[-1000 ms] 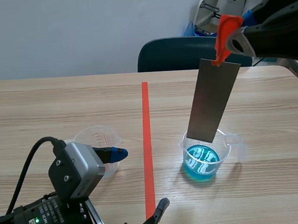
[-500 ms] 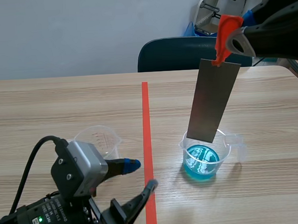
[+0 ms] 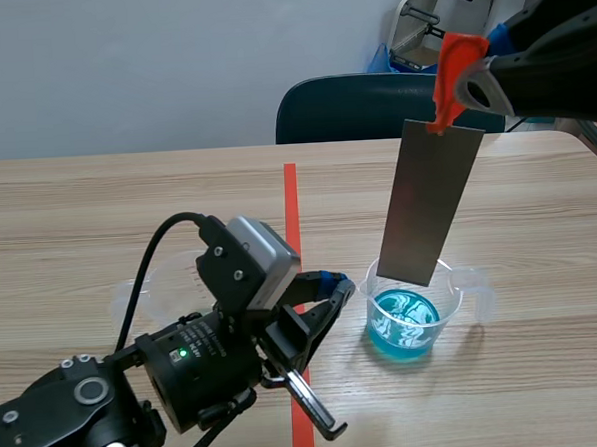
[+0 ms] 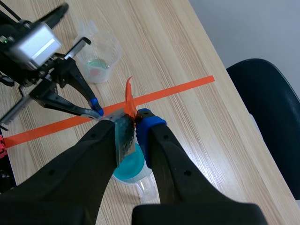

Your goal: Do the redox reaction experiment

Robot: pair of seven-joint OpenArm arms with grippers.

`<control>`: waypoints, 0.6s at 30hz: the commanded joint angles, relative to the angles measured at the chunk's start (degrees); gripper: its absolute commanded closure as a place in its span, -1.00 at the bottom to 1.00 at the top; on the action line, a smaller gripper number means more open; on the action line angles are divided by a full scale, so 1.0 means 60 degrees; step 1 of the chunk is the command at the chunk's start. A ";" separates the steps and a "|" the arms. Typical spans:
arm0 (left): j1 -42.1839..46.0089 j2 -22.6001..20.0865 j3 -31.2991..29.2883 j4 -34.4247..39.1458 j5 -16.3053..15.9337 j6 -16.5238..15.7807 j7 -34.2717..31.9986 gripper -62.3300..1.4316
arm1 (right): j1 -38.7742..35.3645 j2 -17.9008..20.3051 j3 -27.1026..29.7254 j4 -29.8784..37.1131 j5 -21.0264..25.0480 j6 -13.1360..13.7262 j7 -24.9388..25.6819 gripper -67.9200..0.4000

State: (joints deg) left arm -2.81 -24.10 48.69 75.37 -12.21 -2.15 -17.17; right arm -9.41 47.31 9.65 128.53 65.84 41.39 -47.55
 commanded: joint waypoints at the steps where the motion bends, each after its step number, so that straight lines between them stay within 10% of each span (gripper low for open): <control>1: -0.0182 0.0197 0.0000 -0.0135 -0.0066 -0.0015 -0.0131 0.87 | 0.0142 0.0124 0.0117 0.0055 0.0026 0.0004 0.0098 0.96; 18: -0.0805 0.0838 0.0044 -0.1118 -0.0062 -0.0015 -0.0168 0.87 | 0.0142 0.0124 0.0277 0.0055 0.0029 0.0004 0.0047 0.96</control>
State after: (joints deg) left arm -7.46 -19.40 48.99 67.31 -12.21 -2.13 -17.26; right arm -9.41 47.31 10.68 128.53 65.84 41.39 -47.94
